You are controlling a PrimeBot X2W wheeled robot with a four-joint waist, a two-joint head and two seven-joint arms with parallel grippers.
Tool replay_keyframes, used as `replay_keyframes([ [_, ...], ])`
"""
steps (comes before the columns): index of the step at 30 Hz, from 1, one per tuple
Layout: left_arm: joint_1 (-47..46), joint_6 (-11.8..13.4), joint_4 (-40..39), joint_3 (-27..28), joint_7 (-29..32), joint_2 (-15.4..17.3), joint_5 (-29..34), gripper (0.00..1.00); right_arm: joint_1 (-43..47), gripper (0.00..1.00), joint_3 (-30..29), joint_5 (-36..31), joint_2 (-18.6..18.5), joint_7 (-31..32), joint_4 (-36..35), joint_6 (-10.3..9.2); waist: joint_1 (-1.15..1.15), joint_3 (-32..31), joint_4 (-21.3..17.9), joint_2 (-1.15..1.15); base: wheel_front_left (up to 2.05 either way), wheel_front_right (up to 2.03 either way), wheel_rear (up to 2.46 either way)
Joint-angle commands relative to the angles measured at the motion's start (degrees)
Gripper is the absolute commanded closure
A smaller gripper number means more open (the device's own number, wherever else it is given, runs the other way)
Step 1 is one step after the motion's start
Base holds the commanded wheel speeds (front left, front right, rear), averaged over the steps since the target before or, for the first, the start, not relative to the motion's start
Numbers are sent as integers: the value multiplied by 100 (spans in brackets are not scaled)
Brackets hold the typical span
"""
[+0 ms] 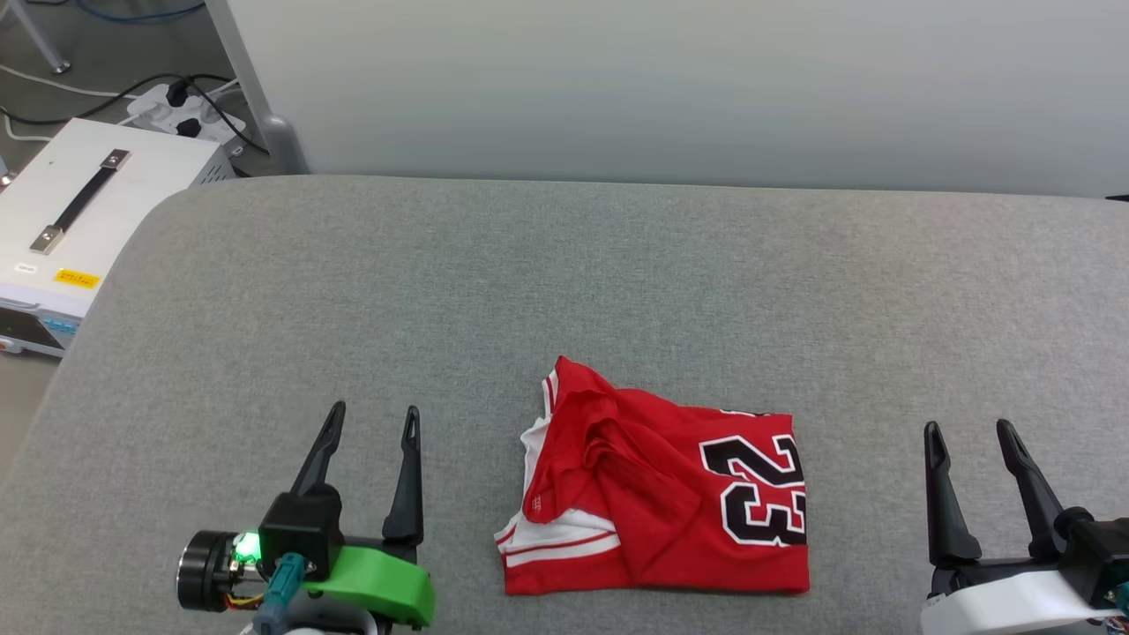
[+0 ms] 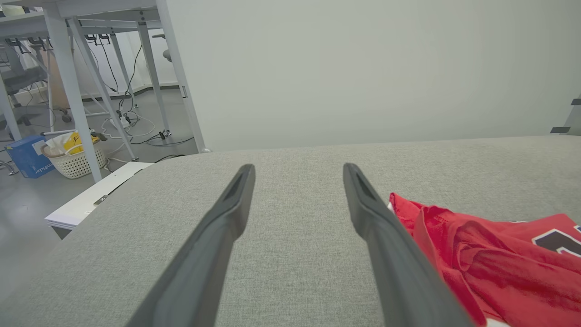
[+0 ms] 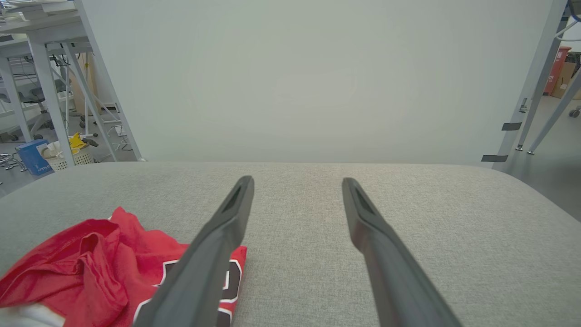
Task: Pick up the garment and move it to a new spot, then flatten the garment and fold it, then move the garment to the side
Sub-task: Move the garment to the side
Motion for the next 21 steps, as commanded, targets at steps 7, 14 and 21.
replay_keyframes([
  [7,138,-39,88,-1,-34,45,5,0,91,0,42,-97,45,-27,73,-4,0,-10,9,0,0,0,0],
  [14,106,-13,112,24,-34,25,-29,0,-418,0,133,-145,-256,-27,57,-4,0,58,1,0,0,0,0],
  [21,-33,-49,152,-26,-34,8,-32,0,-1383,0,703,493,-1218,915,590,-4,0,168,115,0,0,0,0],
])
